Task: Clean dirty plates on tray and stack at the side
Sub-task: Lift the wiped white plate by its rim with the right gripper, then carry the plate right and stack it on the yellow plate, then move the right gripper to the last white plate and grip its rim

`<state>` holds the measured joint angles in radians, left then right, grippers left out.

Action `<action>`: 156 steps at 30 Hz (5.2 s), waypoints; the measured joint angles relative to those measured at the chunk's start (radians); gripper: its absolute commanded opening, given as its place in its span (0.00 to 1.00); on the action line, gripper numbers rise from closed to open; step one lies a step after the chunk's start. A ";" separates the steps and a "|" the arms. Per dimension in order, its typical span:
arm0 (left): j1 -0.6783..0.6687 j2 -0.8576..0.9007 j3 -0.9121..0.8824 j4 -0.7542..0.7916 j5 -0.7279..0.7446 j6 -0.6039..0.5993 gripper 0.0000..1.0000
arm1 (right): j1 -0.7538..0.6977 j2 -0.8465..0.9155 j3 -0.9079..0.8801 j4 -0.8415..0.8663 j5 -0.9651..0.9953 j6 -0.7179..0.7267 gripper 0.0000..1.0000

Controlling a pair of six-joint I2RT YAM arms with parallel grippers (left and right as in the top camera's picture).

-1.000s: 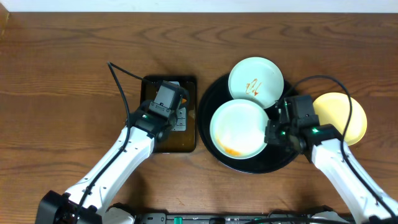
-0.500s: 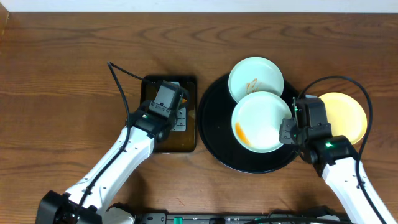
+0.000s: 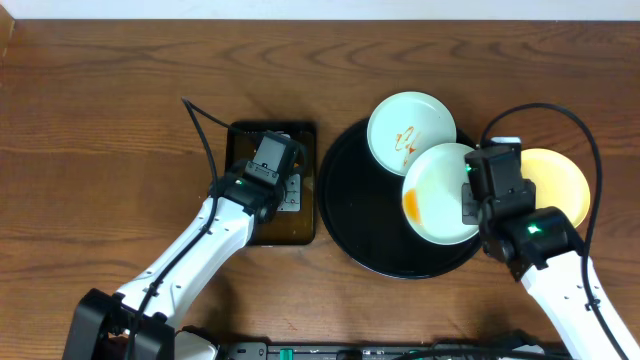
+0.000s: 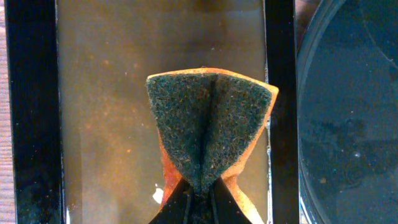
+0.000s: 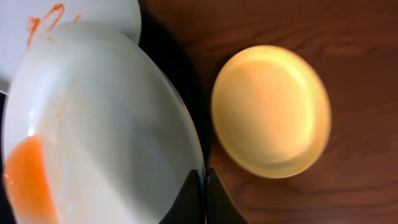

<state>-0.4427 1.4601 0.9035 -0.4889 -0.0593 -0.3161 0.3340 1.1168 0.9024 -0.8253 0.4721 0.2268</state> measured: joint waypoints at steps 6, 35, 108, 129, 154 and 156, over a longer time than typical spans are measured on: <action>0.000 0.003 0.000 0.015 0.000 0.000 0.08 | 0.119 0.000 0.009 -0.002 0.179 -0.034 0.01; 0.000 0.003 0.000 0.019 0.000 0.000 0.08 | 0.310 0.000 0.013 0.063 0.512 -0.239 0.01; 0.000 0.003 0.000 0.019 0.000 0.000 0.08 | -0.463 0.175 0.217 -0.031 -0.853 -0.034 0.65; 0.000 0.003 0.000 0.019 0.000 0.000 0.08 | -0.380 0.774 0.424 -0.043 -0.813 -0.050 0.50; 0.000 0.003 0.000 0.019 0.001 0.000 0.08 | -0.284 0.824 0.424 0.101 -0.659 0.004 0.28; 0.000 0.003 0.000 0.019 0.001 0.000 0.08 | -0.284 0.824 0.424 0.102 -0.648 0.017 0.28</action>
<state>-0.4427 1.4628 0.9035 -0.4702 -0.0586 -0.3164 0.0502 1.9404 1.3262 -0.7231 -0.1761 0.2440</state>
